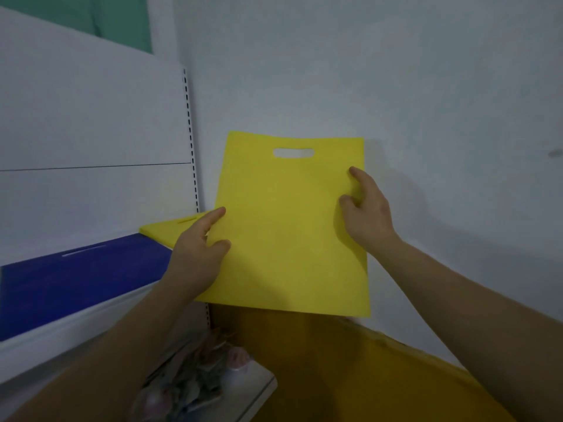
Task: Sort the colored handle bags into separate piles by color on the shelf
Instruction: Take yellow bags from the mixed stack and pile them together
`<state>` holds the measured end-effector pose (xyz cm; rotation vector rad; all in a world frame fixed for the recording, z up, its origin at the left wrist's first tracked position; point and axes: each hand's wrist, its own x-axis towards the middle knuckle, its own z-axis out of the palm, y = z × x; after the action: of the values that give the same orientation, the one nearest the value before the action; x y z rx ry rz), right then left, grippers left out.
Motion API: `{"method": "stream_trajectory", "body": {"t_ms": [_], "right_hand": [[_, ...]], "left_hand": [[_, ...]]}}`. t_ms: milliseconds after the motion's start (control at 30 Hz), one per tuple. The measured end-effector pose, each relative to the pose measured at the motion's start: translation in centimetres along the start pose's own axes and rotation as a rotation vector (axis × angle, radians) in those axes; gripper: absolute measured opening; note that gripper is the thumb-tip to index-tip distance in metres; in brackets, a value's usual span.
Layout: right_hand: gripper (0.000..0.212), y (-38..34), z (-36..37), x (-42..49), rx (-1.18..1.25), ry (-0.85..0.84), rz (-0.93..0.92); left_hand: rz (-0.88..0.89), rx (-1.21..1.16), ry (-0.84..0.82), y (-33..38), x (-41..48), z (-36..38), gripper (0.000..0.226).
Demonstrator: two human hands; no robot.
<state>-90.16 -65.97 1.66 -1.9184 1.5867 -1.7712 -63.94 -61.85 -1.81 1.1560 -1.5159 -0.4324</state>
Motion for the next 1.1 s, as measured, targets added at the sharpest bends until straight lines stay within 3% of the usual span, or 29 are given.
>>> {"method": "stream_trajectory", "body": {"t_ms": [433,733,1100], "right_hand": [[0.054,-0.1,14.0,8.8,0.062,-0.136,-0.14],[0.053,0.2,23.4,13.6,0.004,-0.387,-0.275],[0.053,3.3,32.6,17.2,-0.212,-0.7,-0.414]], "left_hand": [[-0.134,0.09,0.144,-5.7,7.2,-3.8,0.057],[-0.278,0.248,0.206,-7.3,9.1,-5.5,0.061],[-0.548,0.674,0.03,-9.1,11.9,-3.4,0.066]]}}
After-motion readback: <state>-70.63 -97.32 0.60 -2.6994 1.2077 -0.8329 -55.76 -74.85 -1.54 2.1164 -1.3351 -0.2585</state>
